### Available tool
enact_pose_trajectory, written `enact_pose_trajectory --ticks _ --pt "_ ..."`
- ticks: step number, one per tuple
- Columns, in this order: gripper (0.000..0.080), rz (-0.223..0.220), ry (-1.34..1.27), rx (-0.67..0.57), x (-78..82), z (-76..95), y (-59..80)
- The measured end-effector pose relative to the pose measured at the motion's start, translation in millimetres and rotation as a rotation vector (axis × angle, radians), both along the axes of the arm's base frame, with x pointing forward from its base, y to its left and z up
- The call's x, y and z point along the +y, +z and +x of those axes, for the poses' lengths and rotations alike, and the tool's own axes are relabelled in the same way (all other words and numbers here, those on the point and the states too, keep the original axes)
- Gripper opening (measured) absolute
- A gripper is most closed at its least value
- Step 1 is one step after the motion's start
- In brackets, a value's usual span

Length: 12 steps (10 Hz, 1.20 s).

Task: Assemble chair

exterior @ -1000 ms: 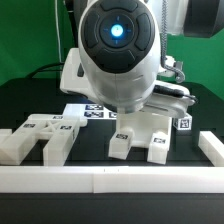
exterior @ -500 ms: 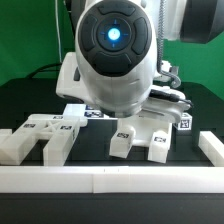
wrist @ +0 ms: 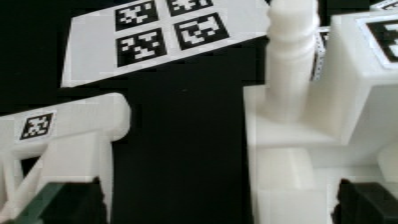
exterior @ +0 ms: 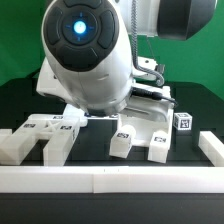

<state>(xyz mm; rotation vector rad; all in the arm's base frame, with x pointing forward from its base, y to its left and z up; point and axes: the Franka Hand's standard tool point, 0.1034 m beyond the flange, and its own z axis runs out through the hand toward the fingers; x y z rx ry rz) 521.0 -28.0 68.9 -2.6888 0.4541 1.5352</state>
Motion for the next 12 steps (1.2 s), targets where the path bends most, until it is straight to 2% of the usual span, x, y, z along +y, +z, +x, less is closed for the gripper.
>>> enact_pose_trajectory --ticks 1,3,4,5,6,10,12 --pt "0.0649 -0.003 0.0 -0.023 -1.1 5.1 5.1" --pt "0.0649 -0.013 0.003 -0.078 -1.3 13.5 1.1" --pt "0.0649 -0.03 0.009 -0.185 -0.2 26.9 -1.5" --pt "0.0649 -0.039 0.011 -0.279 2.1 31.6 1.3" --pt "0.0649 -0.018 0.033 -0.35 0.5 33.0 7.0" --pt "0.0649 -0.043 0.057 -0.665 -14.2 58.7 20.0" --pt "0.0649 -0.069 0.057 -0.77 -15.3 58.7 18.5"
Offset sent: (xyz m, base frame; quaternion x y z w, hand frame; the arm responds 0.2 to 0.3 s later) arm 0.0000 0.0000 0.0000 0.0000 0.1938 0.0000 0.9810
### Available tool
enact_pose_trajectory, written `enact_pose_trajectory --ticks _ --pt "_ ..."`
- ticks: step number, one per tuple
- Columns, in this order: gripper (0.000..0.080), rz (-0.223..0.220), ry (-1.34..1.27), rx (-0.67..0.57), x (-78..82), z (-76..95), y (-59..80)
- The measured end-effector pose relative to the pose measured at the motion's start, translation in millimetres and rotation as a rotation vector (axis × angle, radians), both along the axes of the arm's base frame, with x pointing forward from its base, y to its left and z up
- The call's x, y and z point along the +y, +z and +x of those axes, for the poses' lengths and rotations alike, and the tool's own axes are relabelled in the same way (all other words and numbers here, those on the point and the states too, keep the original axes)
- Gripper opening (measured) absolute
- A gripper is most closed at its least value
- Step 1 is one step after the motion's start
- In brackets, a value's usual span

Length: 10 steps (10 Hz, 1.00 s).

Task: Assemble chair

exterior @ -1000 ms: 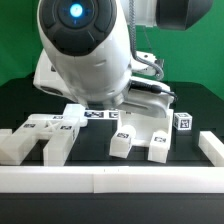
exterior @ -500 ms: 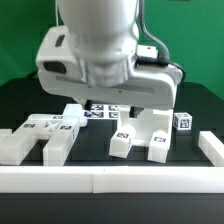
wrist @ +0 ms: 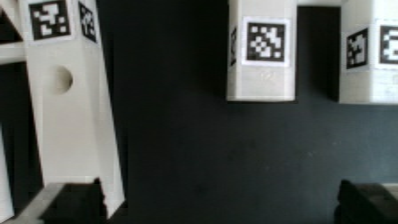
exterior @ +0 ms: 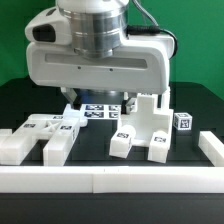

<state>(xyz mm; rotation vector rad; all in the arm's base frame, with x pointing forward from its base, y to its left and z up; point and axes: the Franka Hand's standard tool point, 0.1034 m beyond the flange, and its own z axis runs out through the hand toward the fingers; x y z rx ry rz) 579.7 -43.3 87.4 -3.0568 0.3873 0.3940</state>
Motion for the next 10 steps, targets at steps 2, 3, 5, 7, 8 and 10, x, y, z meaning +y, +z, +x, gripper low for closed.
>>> enact_pose_trajectory --ticks 2,3,5,7,8,10 --pt "0.0649 -0.026 0.003 -0.103 -0.2 6.5 -1.8" --pt "0.0649 -0.022 0.012 -0.091 -2.3 3.7 -2.6" --pt "0.0649 -0.022 0.071 -0.11 -22.6 0.7 -7.6" --pt "0.0649 -0.024 0.078 -0.107 -39.4 -6.5 -15.2" --pt "0.0649 -0.024 0.071 -0.107 -42.2 -6.9 -15.2" --pt "0.0649 -0.023 0.074 -0.106 -40.1 -6.7 -15.5"
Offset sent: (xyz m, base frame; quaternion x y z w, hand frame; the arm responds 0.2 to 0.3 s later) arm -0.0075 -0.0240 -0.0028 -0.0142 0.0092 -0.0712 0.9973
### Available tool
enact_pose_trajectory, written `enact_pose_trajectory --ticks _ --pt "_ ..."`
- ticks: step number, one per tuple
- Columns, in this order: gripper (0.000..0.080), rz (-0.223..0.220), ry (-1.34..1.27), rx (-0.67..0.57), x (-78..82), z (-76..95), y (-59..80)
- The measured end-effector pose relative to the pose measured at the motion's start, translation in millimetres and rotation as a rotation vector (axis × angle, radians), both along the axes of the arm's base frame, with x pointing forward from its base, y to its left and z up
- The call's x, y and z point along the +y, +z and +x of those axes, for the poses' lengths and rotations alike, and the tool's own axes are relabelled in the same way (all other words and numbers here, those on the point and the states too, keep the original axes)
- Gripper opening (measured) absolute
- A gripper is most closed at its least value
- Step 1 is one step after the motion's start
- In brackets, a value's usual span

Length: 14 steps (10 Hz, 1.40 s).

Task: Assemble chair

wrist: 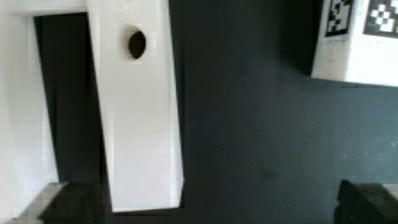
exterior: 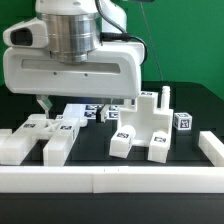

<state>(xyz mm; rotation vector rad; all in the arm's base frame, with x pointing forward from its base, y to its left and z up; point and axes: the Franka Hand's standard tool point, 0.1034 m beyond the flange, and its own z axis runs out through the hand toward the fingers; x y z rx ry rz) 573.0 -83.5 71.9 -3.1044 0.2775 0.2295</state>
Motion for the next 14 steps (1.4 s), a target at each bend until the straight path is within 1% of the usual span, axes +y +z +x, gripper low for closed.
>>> enact_pose_trajectory --ticks 1,2,3,4,6,8,14 --pt "0.0649 0.001 0.017 -0.003 -2.0 0.2 -0.2" --pt "0.0649 -0.001 0.072 -0.028 -10.0 2.3 -1.0" --pt "0.0649 -0.014 0.107 -0.078 -21.2 3.3 -5.8" --pt "0.0649 -0.014 0.098 -0.073 -20.6 1.2 -7.2" --pt "0.0649 -0.055 0.111 -0.168 -26.7 10.3 -7.3" --pt "0.0649 -0.052 0.112 -0.152 -25.8 6.4 -11.7" --pt "0.0649 -0.053 0.134 -0.114 -29.1 -6.3 -34.4"
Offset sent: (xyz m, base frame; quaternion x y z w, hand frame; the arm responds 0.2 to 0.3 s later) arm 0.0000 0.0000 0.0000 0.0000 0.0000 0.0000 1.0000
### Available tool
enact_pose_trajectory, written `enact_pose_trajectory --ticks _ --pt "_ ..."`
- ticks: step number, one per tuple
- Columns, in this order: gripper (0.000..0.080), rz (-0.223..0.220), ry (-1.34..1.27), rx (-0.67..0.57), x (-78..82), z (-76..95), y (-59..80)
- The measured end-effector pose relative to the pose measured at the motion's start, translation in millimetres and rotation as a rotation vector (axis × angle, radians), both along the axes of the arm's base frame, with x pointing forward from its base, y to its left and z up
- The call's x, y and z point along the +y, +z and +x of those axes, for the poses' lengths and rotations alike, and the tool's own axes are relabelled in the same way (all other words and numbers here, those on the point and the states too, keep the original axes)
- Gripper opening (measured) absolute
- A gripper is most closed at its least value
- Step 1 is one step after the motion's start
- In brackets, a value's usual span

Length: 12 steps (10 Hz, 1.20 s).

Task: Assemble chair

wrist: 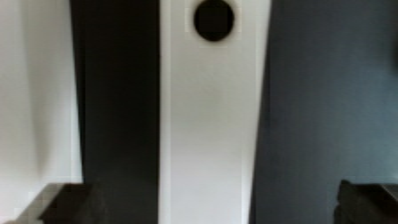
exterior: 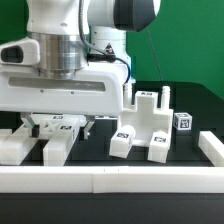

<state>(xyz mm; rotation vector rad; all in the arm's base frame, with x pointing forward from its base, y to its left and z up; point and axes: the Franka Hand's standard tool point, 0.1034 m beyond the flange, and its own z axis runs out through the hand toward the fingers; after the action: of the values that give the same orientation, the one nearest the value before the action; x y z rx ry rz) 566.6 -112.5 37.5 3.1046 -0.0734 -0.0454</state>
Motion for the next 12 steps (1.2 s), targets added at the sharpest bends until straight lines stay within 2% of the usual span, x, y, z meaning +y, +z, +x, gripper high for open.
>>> enact_pose_trajectory --ticks 4,12 --pt "0.0649 0.011 0.023 0.019 -5.5 -2.5 1.2" --pt "0.0649 -0.001 0.03 0.038 -1.4 -16.4 -27.8"
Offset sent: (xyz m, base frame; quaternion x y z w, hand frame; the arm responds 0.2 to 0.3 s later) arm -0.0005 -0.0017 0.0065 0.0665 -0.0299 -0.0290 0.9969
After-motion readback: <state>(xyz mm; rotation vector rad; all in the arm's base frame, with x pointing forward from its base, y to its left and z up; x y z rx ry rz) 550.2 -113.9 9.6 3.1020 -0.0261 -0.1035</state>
